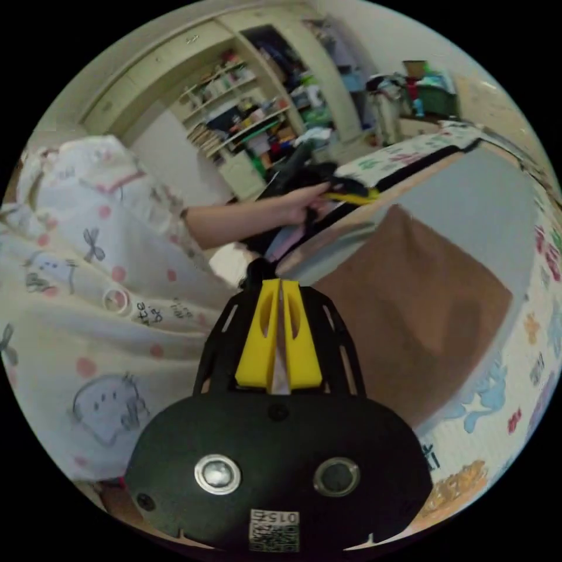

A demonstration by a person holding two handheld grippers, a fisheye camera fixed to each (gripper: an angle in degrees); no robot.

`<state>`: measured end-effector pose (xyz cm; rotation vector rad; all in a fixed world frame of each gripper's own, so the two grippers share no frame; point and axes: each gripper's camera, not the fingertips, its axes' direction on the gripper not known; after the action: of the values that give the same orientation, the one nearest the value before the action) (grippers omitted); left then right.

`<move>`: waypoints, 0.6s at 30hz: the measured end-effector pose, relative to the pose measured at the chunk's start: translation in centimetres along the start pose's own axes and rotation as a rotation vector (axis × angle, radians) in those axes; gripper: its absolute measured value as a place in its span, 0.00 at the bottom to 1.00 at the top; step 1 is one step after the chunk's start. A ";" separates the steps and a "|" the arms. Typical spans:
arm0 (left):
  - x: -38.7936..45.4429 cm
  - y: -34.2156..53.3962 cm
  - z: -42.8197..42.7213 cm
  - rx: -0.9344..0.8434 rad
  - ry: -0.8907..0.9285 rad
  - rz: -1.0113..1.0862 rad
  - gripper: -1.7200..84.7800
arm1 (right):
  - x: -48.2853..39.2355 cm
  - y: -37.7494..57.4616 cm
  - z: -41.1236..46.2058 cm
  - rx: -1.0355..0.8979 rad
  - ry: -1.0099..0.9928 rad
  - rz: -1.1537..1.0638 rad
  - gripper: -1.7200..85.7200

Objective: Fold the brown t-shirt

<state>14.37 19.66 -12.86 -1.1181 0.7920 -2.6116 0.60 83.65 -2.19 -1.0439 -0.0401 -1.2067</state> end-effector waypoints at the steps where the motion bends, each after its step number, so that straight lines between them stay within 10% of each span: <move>1: 0.2 0.1 0.1 -0.011 0.009 0.011 0.12 | 3.1 0.3 -1.6 0.060 0.083 0.131 0.05; 7: 0.7 0.9 3.8 -0.095 -0.002 0.071 0.17 | 16.0 2.5 -5.2 0.223 0.287 0.619 0.14; 18: -2.1 0.9 8.1 -0.188 0.038 0.040 0.18 | 25.4 -0.9 -2.5 0.025 0.191 0.707 0.14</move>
<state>21.63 16.46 -9.98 -1.0892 1.0759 -2.5756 9.18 63.24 10.49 -0.8103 0.4295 -0.6486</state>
